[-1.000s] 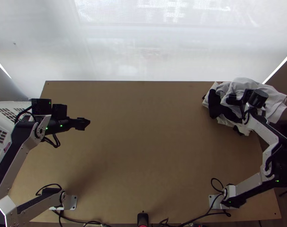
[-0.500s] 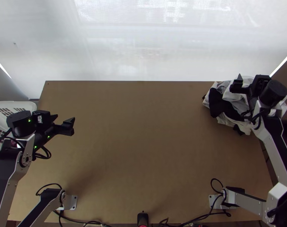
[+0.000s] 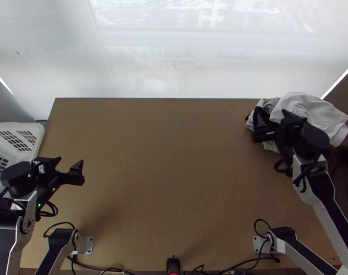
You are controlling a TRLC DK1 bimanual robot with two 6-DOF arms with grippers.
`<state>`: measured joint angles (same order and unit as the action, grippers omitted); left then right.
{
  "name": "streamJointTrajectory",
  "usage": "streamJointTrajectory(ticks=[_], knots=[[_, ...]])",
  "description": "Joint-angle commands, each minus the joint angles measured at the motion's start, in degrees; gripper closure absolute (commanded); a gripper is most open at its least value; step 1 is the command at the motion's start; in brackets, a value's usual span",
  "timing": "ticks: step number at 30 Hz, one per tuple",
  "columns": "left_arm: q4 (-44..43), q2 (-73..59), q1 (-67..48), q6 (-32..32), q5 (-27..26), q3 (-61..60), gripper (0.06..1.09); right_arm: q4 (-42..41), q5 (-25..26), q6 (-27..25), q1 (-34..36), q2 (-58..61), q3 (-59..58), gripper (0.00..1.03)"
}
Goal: Fold the t-shirt
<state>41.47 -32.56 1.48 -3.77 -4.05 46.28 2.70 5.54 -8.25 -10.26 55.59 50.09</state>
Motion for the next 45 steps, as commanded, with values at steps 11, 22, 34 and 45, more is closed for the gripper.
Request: streamJointTrajectory(ticks=[11, 22, 34, 45], knots=[[-5.2, 25.8, 5.8, -0.4, 7.3, -15.6, 0.11, -14.7, 3.4, 3.2, -5.3, -31.1, -37.1, 0.05], [-11.3, 32.7, 13.0, 6.1, 7.1, -30.3, 0.11, 9.8, 4.0, 13.8, -7.2, -55.8, -44.5, 0.05], [-10.2, 32.6, 9.1, 6.1, 7.0, -31.8, 0.11, 10.0, 4.0, 14.0, -6.9, -55.7, -44.6, 0.05], [-9.8, 32.7, 10.8, 0.4, 7.0, -31.8, 0.11, 10.0, 4.0, 14.0, -6.9, -55.7, -44.6, 0.05]])
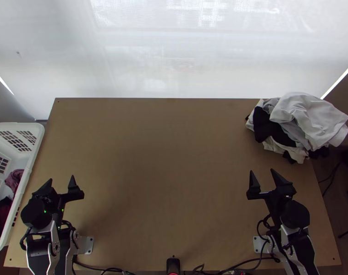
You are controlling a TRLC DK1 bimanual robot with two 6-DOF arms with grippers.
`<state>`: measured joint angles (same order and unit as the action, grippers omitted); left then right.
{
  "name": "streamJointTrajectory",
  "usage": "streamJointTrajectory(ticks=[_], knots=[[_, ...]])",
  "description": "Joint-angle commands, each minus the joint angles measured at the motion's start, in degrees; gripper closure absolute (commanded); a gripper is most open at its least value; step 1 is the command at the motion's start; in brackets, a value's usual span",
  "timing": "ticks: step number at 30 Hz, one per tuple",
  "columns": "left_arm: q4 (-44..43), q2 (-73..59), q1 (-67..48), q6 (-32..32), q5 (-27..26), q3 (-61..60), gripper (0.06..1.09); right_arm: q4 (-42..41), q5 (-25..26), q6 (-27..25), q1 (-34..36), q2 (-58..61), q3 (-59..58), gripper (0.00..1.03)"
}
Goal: Fold the t-shirt
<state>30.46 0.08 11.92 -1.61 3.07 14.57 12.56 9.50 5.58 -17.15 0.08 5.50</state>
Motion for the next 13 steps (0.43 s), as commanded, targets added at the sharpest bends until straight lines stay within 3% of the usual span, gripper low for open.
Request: streamJointTrajectory(ticks=[1, 13], knots=[[1.1, 0.1, 0.5, -1.7, 0.0, -0.1, 0.11, 0.2, 0.0, 0.1, 0.0, -0.2, 0.0, 0.05], [1.2, 0.1, 13.2, -1.7, -0.1, -0.1, 0.11, 0.2, 0.0, 0.1, 0.0, -0.2, 0.0, 0.05]])
